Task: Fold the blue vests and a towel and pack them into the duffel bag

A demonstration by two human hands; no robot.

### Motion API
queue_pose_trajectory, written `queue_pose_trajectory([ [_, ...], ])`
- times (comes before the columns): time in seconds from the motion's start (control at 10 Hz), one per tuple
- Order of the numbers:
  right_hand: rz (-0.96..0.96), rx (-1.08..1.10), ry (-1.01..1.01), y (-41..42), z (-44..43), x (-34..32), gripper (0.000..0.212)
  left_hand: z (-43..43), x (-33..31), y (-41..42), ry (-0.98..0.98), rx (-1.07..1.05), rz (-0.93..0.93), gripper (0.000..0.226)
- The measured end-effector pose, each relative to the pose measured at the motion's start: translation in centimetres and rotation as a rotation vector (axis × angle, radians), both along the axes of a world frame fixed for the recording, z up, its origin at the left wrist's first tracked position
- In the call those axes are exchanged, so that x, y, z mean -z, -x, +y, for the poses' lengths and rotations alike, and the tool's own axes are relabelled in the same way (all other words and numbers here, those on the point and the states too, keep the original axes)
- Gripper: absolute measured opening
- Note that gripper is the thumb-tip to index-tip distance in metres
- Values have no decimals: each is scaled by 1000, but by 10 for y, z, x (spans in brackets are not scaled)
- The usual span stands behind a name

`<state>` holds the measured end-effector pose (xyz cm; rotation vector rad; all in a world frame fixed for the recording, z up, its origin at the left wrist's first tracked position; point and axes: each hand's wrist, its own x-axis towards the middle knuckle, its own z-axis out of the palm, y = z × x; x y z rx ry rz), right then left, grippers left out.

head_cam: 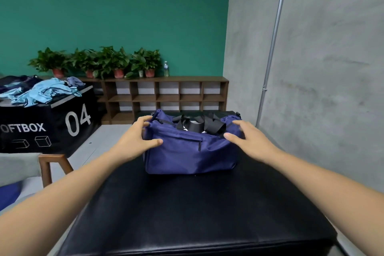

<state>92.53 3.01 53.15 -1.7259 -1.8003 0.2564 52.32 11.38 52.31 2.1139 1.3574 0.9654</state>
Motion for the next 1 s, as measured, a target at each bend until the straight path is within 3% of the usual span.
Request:
queue_pose_trajectory([
  [0.1,-187,-73,-16,8,15,-21,84,13,-18,-12,-112,32,161,80],
  [0.2,-300,-106,20,11,49,-25,94,38,-30,-29,-130,49,301,79],
  [0.3,-344,-111,44,12,100,-16,102,76,-32,-46,-85,47,457,81],
  [0.4,-370,-114,80,17,155,6,94,118,-21,-66,-87,45,629,105],
  [0.6,-304,-186,247,23,189,56,80,141,8,-77,-225,74,914,91],
  [0.8,-355,-240,415,26,180,30,80,126,-13,-83,-47,148,1008,86],
  [0.9,-352,-261,549,22,186,-11,82,137,-52,-84,174,249,969,93],
  [1.0,-376,-273,602,18,197,-76,85,153,-108,-83,260,300,913,101],
])
